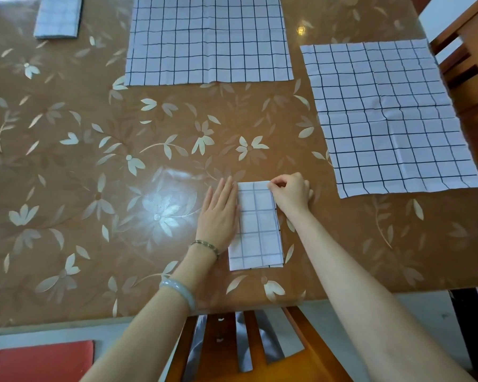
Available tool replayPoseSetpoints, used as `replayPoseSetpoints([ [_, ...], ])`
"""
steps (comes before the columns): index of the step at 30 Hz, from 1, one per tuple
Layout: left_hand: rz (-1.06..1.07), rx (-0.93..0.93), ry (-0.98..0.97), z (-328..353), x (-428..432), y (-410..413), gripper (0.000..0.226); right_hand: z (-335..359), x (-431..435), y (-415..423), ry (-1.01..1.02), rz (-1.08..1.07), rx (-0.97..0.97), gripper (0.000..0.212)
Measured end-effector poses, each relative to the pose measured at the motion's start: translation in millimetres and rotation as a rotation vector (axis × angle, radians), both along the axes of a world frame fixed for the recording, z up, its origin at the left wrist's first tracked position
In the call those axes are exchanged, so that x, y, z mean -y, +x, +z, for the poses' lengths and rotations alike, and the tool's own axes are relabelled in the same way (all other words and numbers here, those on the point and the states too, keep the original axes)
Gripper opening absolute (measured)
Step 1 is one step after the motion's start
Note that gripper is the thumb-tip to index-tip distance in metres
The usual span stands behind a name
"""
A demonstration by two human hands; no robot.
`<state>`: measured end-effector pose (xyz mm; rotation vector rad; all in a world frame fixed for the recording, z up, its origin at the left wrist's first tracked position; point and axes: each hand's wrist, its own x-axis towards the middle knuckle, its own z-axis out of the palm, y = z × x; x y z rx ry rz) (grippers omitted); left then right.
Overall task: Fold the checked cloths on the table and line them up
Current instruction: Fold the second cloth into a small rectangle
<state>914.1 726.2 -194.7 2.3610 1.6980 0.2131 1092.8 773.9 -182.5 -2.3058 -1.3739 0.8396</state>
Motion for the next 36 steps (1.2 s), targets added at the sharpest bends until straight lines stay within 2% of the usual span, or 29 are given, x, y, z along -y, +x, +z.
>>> replayPoseSetpoints([
  [4, -0.067, -0.122, -0.119, -14, 0, -5, 0.062, 0, 6, -5, 0.051, 0.016, 0.080, 0.012],
  [6, -0.061, -0.148, -0.118, -18, 1, -5, 0.063, 3, 7, -8, 0.127, 0.079, 0.212, 0.022],
  [8, -0.052, -0.152, -0.125, -18, 1, -3, 0.061, 5, 10, -18, 0.335, 0.223, 0.389, 0.024],
  [10, -0.044, -0.152, -0.121, -17, 1, -3, 0.060, 3, 17, -35, 0.506, 0.428, 0.391, 0.026],
  [11, -0.043, -0.159, -0.122, -16, 2, -3, 0.060, -2, 23, -43, 0.521, 0.547, 0.353, 0.028],
  [13, -0.041, -0.166, -0.126, -16, 3, -2, 0.060, -15, 36, -51, 0.444, 0.739, 0.309, 0.037],
  [15, -0.043, -0.177, -0.121, -16, 4, -2, 0.062, -27, 44, -42, 0.335, 0.809, 0.363, 0.048],
  [18, -0.069, -0.198, -0.110, -16, 0, -9, 0.070, -30, 48, -19, 0.195, 0.781, 0.486, 0.056],
  [21, -0.171, -0.238, -0.081, -18, -6, -23, 0.083, -28, 48, -2, 0.089, 0.763, 0.529, 0.069],
  [26, -0.380, -0.294, -0.041, -18, -11, -41, 0.101, -24, 49, -3, 0.069, 0.753, 0.577, 0.074],
  [32, -0.535, -0.292, -0.037, -19, 30, -55, 0.098, -24, 49, -4, 0.072, 0.748, 0.591, 0.077],
  [36, -0.515, -0.260, -0.032, -25, 61, -56, 0.087, -26, 50, -4, 0.074, 0.755, 0.621, 0.075],
])
